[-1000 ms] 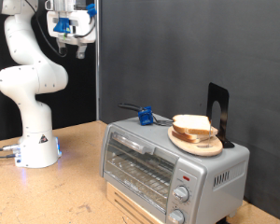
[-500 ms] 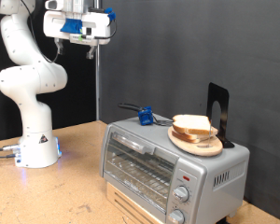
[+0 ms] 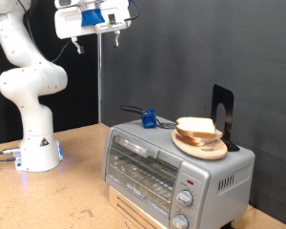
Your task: Make a piece of toast with the oven
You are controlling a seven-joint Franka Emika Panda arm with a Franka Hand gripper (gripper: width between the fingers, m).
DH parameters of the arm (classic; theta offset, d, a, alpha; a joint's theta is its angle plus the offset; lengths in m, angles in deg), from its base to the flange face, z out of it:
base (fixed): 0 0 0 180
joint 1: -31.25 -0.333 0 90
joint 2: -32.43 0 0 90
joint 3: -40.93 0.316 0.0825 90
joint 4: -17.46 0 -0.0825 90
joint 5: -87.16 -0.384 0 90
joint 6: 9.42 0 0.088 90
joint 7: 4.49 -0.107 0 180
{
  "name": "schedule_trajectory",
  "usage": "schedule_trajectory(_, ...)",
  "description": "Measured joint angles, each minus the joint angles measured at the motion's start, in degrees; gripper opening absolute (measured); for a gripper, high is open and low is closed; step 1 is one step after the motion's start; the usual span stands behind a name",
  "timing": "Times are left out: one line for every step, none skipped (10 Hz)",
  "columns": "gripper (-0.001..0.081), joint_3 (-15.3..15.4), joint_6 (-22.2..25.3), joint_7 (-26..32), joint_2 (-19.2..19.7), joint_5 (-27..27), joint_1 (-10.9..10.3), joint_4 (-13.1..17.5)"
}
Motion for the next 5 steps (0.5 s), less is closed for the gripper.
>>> schedule_trajectory(0.0809,-0.8,1.2,5.7,-0.7,-0.4,-0.8,-0.2)
schedule_trajectory(0.0809,-2.9,1.2,12.9,-1.9,-1.6,-2.3,-1.0)
schedule_trajectory(0.0809,-5.3,-1.4,19.7,-2.8,-3.7,-3.9,-2.2)
schedule_trajectory(0.0809,-7.5,-4.6,24.8,-2.7,-6.4,-5.6,-3.2)
schedule_trajectory(0.0809,-8.8,-8.8,26.5,-1.3,-8.4,-6.7,-3.7)
